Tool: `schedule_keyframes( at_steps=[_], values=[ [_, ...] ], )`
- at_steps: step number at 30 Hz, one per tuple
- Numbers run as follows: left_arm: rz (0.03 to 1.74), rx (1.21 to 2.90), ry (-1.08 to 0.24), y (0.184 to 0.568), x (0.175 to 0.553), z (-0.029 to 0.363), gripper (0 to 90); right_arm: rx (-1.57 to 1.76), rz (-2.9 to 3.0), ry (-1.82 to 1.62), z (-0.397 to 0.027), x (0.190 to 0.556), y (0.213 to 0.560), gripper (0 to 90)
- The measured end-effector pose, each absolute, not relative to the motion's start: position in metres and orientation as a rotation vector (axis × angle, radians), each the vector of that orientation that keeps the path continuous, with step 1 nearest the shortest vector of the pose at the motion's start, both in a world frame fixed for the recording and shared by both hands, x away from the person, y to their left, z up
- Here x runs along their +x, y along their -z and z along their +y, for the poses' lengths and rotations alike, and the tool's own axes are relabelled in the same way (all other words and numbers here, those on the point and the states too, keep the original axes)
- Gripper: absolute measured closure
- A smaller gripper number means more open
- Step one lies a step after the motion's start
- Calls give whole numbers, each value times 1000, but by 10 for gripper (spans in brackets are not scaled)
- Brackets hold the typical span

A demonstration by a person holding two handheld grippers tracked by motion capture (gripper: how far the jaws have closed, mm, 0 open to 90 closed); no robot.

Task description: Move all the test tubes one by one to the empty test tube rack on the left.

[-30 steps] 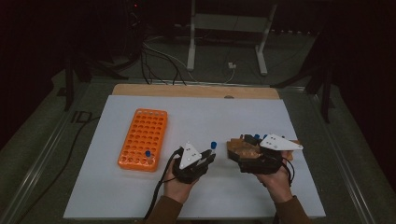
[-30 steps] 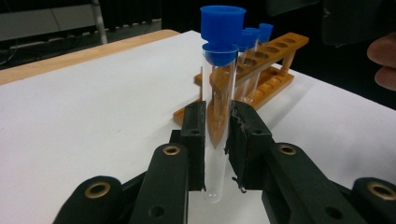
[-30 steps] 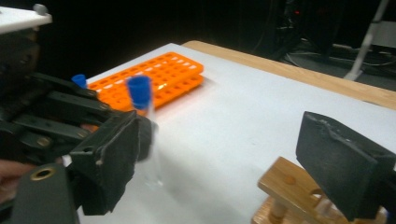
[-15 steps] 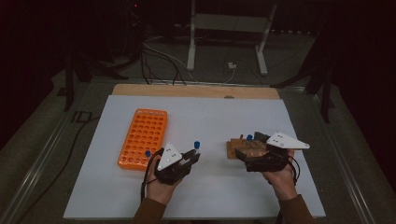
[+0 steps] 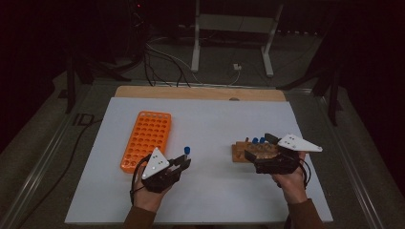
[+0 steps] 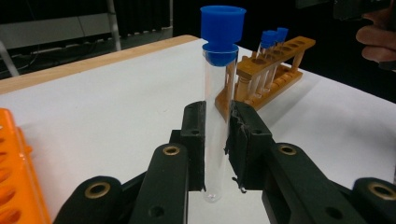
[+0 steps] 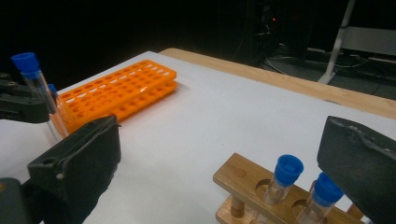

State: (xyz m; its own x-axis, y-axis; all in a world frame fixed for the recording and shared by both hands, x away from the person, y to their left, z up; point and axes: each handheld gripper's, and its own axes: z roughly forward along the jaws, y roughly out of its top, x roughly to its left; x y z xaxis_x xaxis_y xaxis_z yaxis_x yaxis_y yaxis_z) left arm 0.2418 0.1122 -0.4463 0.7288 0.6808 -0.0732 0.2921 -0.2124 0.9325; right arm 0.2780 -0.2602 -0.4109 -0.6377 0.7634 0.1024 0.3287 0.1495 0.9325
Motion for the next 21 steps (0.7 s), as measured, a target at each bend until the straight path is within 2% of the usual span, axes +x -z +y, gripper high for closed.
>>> schedule_keyframes(
  at_steps=[21],
  values=[
    [857,1770,-494,449,229,161,770,1051,2016,-1508,-266,277,408,1]
  ],
)
